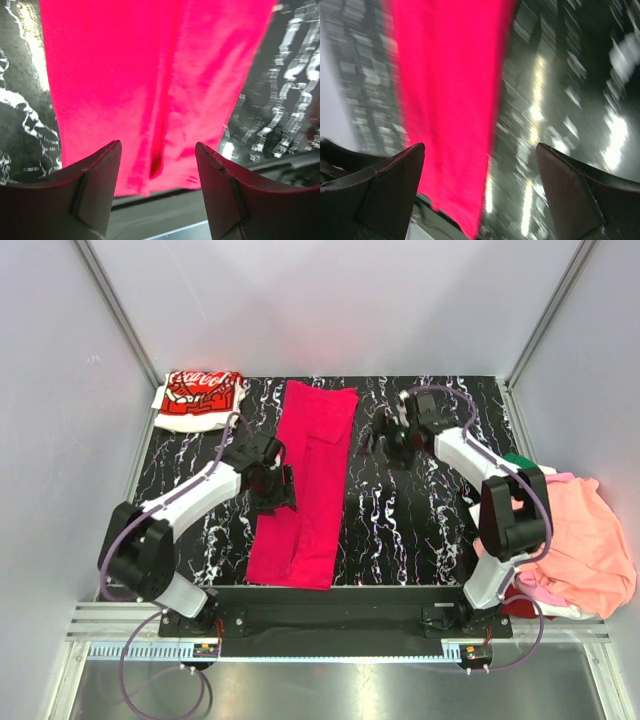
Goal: Fold and stack the t-shirts
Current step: Fold the tshirt
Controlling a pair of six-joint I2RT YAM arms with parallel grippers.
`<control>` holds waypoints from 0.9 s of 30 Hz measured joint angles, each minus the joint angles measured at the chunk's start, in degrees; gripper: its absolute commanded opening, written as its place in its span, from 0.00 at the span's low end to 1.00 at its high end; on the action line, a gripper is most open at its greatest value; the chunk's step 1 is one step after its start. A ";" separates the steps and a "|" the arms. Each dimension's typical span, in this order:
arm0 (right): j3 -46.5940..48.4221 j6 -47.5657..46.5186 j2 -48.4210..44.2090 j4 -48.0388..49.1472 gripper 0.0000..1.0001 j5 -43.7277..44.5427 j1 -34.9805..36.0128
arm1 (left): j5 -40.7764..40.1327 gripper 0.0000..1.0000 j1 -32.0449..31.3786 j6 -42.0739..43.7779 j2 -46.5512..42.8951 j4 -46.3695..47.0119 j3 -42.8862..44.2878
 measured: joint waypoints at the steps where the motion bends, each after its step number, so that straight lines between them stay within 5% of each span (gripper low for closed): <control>1: -3.58 -0.66 -1.64 -1.18 1.00 1.42 -0.04 | 0.04 0.63 -0.02 0.04 0.94 1.25 -1.18; 8: -17.73 -3.23 -13.94 -9.29 1.00 7.02 -0.59 | 1.29 0.63 -0.44 -0.76 6.67 9.03 -8.57; 18: -19.39 -4.59 -25.51 -12.52 1.00 10.25 -0.59 | 5.27 0.62 -6.82 -7.39 9.62 17.75 -9.11; 27: -22.73 -4.52 -28.68 -15.74 1.00 8.35 -0.39 | 4.04 0.68 -8.04 -8.94 8.39 12.98 -7.52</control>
